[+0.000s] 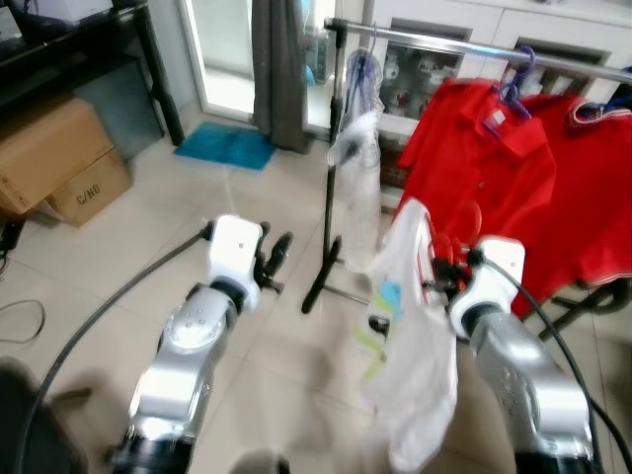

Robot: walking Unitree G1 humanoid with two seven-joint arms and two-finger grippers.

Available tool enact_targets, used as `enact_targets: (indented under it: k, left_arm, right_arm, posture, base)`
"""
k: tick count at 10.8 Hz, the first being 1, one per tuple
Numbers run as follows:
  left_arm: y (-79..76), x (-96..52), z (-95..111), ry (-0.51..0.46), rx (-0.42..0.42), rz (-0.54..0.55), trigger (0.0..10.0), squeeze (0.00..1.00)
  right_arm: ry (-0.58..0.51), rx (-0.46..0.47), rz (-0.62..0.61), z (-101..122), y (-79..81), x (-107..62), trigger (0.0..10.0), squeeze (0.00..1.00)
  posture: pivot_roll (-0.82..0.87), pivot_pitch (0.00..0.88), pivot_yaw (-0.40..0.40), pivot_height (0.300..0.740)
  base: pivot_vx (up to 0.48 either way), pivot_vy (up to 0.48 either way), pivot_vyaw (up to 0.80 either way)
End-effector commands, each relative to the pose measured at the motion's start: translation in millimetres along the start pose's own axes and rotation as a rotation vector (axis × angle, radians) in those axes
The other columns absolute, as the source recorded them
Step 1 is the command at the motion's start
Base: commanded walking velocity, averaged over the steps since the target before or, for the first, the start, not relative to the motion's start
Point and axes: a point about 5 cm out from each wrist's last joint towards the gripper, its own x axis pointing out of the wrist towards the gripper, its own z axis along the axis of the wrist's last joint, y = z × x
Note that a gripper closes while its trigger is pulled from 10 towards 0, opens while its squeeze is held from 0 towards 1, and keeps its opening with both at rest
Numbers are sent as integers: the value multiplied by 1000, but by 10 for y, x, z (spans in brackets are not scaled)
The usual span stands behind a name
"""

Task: Hang hanger

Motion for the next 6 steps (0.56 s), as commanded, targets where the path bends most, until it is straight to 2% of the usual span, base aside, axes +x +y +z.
enact_targets:
  k: [1,3,5,6]
  left_arm:
    - [-49,19,62,-24,-3,-11,10000,0]
    - [-45,8,57,-23,-1,-12,10000,0]
    - [-38,-3,59,-23,7,-13,10000,0]
    - [-34,-7,58,-23,9,-12,10000,0]
  right_arm:
    - [-30,-11,-41,71,-75,-10,10000,0]
    - [-33,-9,-43,60,-62,-13,10000,0]
    - [-55,-78,-24,52,-30,0,10000,0]
    - [-53,-66,-1,43,-14,1,10000,0]
  posture:
    - [129,24,16,740]
    - [130,20,17,740]
    - [133,15,13,740]
    - [136,16,10,740]
  base:
    - [289,0,-750]
    - [292,0,0]
    - [294,0,0]
    - [296,0,0]
